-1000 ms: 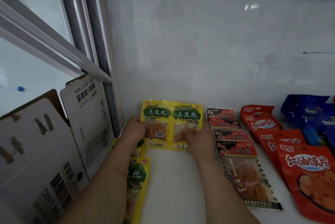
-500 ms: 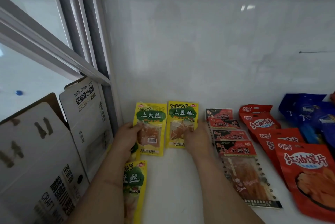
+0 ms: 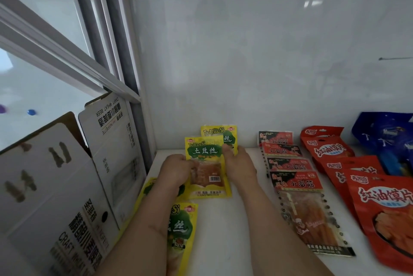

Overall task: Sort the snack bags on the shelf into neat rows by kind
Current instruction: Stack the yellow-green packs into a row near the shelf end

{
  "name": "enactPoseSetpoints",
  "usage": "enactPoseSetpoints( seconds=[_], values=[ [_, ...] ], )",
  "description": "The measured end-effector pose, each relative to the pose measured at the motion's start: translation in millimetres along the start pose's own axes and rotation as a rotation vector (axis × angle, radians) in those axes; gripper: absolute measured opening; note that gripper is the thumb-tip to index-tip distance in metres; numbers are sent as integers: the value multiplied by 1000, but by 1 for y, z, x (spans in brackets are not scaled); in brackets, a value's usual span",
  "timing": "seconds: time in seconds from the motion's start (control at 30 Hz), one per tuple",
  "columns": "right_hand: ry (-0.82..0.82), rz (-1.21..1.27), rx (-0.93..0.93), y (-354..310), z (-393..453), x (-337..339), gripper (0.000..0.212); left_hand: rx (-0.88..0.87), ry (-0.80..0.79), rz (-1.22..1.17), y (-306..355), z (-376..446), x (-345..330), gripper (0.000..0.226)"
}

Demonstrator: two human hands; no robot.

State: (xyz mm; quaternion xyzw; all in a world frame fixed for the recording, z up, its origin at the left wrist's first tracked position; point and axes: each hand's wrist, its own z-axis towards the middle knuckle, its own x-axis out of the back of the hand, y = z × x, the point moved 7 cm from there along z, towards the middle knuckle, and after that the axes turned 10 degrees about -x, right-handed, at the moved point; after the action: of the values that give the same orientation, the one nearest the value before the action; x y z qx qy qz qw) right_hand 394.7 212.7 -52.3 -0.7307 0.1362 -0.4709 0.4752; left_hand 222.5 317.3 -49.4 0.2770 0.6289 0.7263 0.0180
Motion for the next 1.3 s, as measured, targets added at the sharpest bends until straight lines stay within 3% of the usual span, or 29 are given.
enactPoseSetpoints(
  seconds=[0.37, 0.63, 0.8, 0.97, 1.1, 1.3],
  values=[
    [56, -117, 61, -2, -8, 2, 35, 39, -59, 518, -4, 5, -21, 41],
    [111, -176, 49, -1, -11, 3, 41, 21, -17, 667, -6, 6, -22, 52],
    [83, -180, 33, -4, -13, 3, 42, 2, -10, 635, -4, 7, -22, 43],
    [98, -119, 56, -5, -21, 12, 48, -73, 73, 536, 16, 8, -9, 49],
    [111, -133, 109, -6, -39, 22, 53, -126, 83, 426, 31, 10, -5, 35],
    [82, -234, 204, -6, -98, 34, 43, -179, 81, 357, 49, -5, 8, 30]
  ],
)
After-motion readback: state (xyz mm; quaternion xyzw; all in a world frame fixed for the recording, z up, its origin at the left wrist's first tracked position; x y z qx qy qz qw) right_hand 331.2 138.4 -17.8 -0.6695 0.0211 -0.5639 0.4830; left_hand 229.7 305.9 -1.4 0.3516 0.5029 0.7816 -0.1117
